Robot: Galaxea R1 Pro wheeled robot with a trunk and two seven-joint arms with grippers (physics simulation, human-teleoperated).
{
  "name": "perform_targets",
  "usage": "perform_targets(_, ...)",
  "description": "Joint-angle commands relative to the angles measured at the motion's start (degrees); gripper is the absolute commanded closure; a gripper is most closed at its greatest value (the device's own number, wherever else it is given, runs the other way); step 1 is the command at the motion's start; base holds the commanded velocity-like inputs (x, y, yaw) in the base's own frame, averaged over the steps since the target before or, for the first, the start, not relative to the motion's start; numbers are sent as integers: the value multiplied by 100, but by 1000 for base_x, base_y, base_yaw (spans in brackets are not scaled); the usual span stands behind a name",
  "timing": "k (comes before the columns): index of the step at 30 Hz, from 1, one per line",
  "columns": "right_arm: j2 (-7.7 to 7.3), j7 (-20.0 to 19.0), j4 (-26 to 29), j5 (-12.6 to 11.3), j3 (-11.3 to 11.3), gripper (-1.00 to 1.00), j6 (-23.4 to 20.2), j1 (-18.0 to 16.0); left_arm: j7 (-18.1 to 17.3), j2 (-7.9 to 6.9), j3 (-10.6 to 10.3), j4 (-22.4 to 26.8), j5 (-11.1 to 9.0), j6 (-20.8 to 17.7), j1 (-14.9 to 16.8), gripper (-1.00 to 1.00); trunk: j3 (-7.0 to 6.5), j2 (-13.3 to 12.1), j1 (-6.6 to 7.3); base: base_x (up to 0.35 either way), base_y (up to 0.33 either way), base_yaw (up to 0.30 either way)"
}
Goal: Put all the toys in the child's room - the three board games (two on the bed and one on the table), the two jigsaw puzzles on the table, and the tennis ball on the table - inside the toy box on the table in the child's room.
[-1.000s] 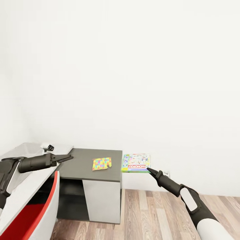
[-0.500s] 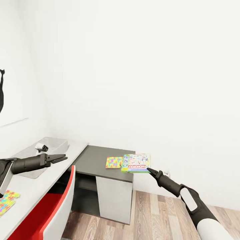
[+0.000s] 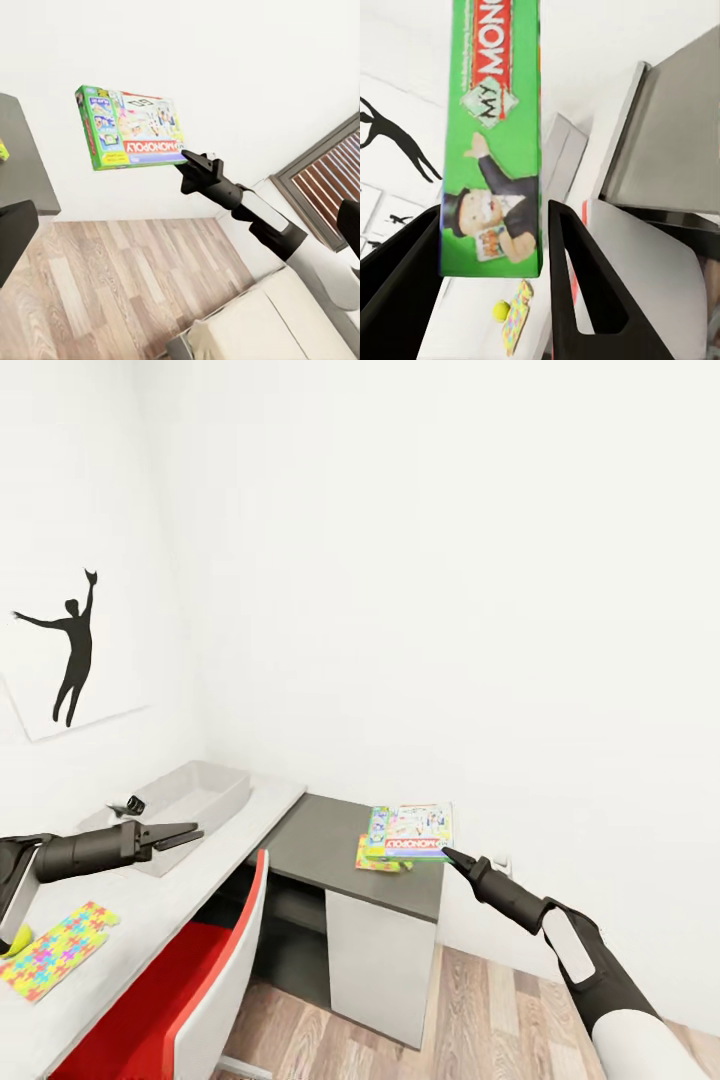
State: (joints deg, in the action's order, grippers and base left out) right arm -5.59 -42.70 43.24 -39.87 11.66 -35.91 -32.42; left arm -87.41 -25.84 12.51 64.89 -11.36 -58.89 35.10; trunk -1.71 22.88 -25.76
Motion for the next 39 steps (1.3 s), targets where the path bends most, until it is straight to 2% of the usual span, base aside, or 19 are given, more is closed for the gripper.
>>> perform_targets(1,-1,-10,4,-47,12,100,-48,-1,-21,0,-3,-3,2,-59,4,-100,2,4,-2,6,0,230)
perform_targets(9,-3,-10,9,-47,12,100,-45,-1,-22,0,-3,-3,2,-59,6,-100,2,4,-2,13,-12,49)
perform_targets(16,-2,-6,9,-47,14,100,-39,-1,-15,2,-3,-3,2,-52,5,-100,2,4,-2,141,-185,10)
perform_targets(20,-2,-6,54,-47,18,100,-41,-1,-19,8,-10,-3,2,-52,5,-100,2,4,-2,71,-78,214)
perform_targets(22,-2,1,266,-47,9,100,-50,-1,-21,9,-11,-3,2,-52,6,-100,2,4,-2,16,-17,276)
perform_targets(25,2,9,918,-26,-49,100,-75,11,-22,9,-13,-3,6,-52,6,-100,2,4,-2,4,-4,288)
perform_targets(27,4,6,1142,73,-84,100,-86,15,-22,9,-12,-3,8,-55,6,-100,2,4,-2,1,-1,291)
perform_targets(31,5,0,1263,175,-106,100,-81,45,-19,9,-19,-3,10,-53,6,-100,2,4,-2,0,0,292)
perform_targets(39,6,5,1438,190,-102,100,-81,176,-22,9,-20,-3,11,-57,6,-100,2,4,-2,0,0,268)
